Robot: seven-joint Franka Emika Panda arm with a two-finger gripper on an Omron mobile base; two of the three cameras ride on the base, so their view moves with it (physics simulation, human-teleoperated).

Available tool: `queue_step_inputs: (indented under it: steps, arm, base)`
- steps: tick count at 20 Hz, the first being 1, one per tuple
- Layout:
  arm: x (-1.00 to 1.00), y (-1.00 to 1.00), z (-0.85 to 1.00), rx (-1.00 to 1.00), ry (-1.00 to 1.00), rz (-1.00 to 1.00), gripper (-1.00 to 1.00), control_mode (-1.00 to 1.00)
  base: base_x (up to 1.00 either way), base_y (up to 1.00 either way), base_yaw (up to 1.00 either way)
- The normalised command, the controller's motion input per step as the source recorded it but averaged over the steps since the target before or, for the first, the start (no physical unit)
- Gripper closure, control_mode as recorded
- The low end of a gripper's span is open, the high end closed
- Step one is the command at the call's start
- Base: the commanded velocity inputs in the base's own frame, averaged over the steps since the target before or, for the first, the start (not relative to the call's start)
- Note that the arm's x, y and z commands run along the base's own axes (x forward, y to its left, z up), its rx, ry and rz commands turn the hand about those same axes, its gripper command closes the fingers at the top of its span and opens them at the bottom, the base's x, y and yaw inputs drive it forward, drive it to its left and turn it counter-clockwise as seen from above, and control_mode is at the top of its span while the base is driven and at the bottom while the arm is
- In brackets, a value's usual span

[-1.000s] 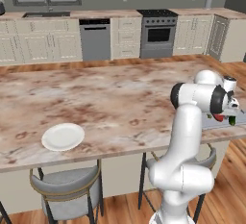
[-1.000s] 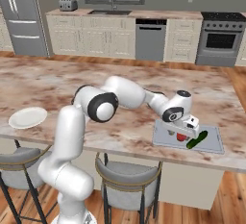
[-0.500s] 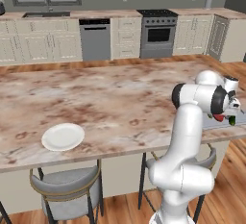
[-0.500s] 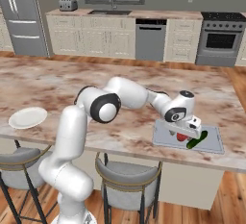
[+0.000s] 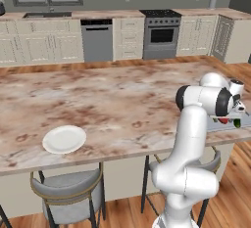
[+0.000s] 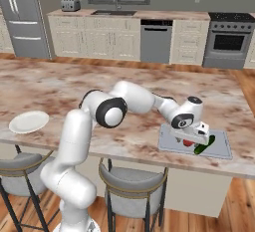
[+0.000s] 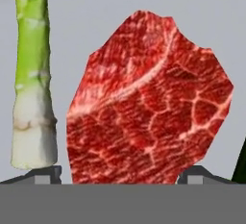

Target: Create a steak meal by picking up the steak and asparagus from the tray and placing them on the plate. Leave the cucumber on the tray.

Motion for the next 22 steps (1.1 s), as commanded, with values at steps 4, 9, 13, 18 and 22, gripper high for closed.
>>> queue_step_inputs:
  steps: [4,9,13,18,22]
  arm:
    - [0.03,0.00,-0.55,0.00,-0.01,0.10,-1.00,-1.00]
    - [0.17,0.06,-0.54,0.00,0.00,0.05,1.00,-1.00]
    - [0.36,0.11,-0.21,0.00,-0.01,0.00,1.00,-1.00]
    - [0.25,0.09,-0.16,0.00,-0.02,0.00,1.00,-1.00]
    - [-0.04,0.01,-0.04,0.00,-0.10,0.00,1.00,-1.00]
  base:
    - [0.00,0.00,0.00]
    - [0.00,0.00,0.00]
    - [0.00,0.00,0.00]
    - [0.00,0.00,0.00]
    - [0.00,0.00,0.00]
